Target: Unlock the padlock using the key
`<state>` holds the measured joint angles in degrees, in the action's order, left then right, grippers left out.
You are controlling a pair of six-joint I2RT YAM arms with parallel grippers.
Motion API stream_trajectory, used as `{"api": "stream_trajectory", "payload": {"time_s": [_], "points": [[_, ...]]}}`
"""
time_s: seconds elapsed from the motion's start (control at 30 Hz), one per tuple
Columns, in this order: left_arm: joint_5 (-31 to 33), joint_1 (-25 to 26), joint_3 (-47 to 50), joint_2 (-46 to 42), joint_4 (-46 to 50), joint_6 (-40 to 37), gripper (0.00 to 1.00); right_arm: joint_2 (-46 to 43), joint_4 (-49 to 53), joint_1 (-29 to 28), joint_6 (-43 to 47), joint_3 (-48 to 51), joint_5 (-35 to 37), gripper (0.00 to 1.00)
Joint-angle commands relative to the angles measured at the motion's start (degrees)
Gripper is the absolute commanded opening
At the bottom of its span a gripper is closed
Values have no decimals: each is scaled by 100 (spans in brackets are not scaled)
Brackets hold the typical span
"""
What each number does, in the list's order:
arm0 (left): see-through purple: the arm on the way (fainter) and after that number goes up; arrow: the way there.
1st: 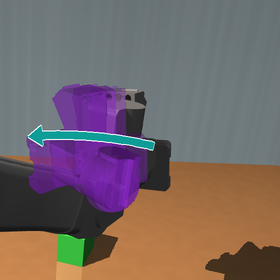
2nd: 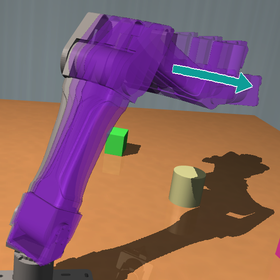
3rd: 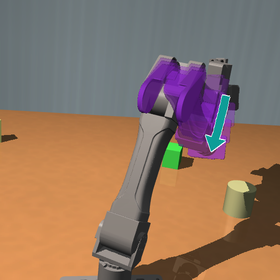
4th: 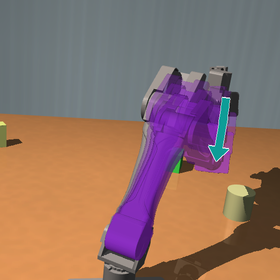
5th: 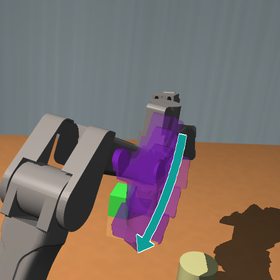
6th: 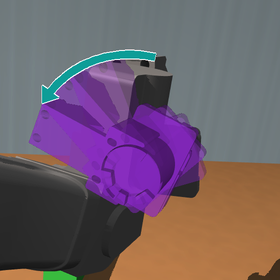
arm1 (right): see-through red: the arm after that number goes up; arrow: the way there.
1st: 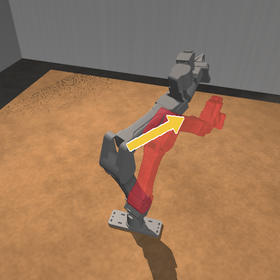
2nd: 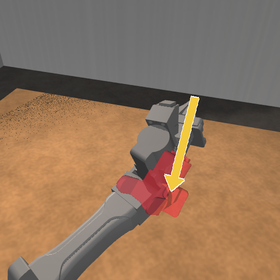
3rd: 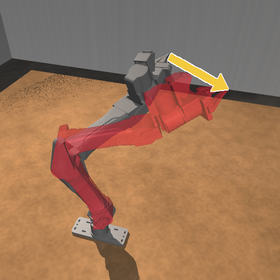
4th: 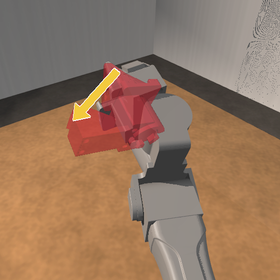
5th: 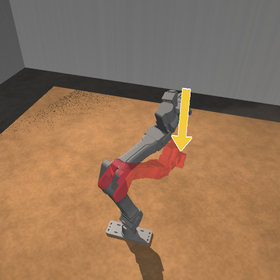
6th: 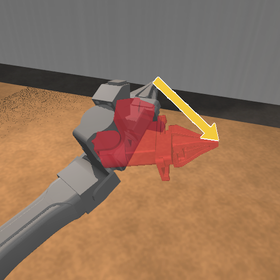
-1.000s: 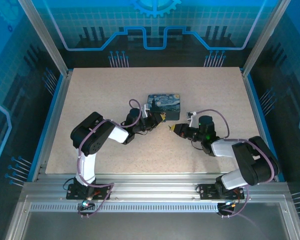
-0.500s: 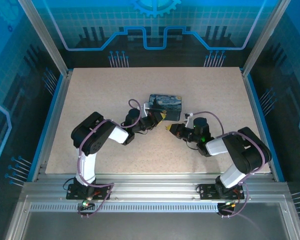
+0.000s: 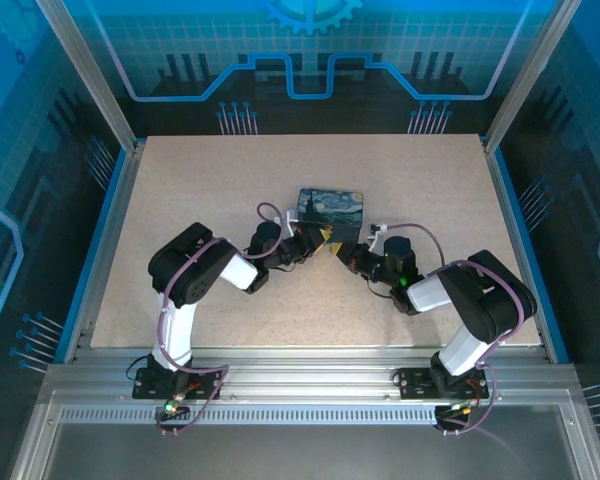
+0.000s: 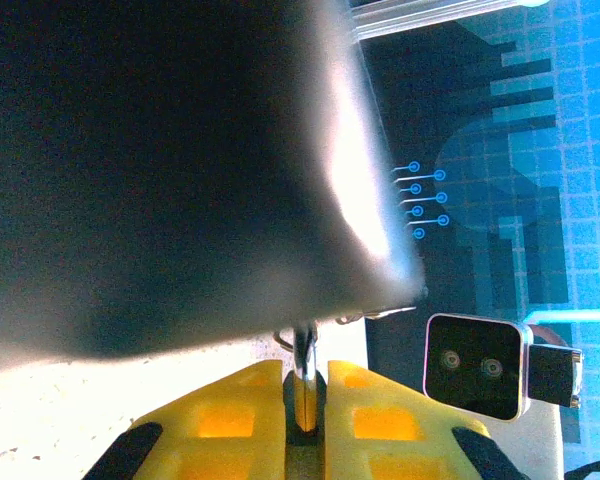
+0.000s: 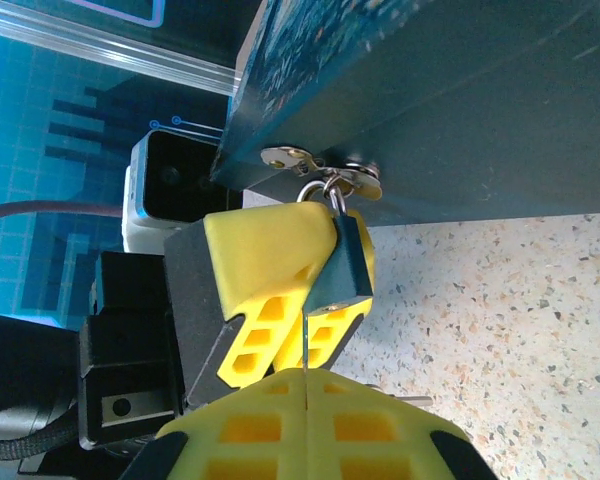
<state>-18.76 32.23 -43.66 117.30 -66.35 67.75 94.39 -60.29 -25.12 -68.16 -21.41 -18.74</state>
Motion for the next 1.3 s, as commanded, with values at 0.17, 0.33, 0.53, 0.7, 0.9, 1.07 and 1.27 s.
{"api": "stream_trajectory", "payload": {"time_s": [0.17, 0.33, 0.53, 0.7, 0.9, 1.07, 1.27], "points": [[92, 19, 45, 100, -606, 191, 0, 182, -213, -95, -59, 27, 196, 0], [92, 19, 53, 109, -673, 224, 0, 289, -339, -124, -97, 23, 164, 0], [92, 5, 78, 126, -719, 237, 0, 304, -496, -159, -127, 22, 148, 0], [83, -10, 96, 175, -789, 282, 0, 186, -464, -160, -118, 75, 239, 0], [82, -6, 101, 189, -833, 287, 0, 139, -348, -162, -82, 47, 316, 0], [66, -6, 69, 199, -820, 300, 0, 174, -265, -157, -57, -28, 319, 0], [57, -7, 76, 214, -843, 308, 0, 211, -255, -164, -53, -119, 310, 0]]}}
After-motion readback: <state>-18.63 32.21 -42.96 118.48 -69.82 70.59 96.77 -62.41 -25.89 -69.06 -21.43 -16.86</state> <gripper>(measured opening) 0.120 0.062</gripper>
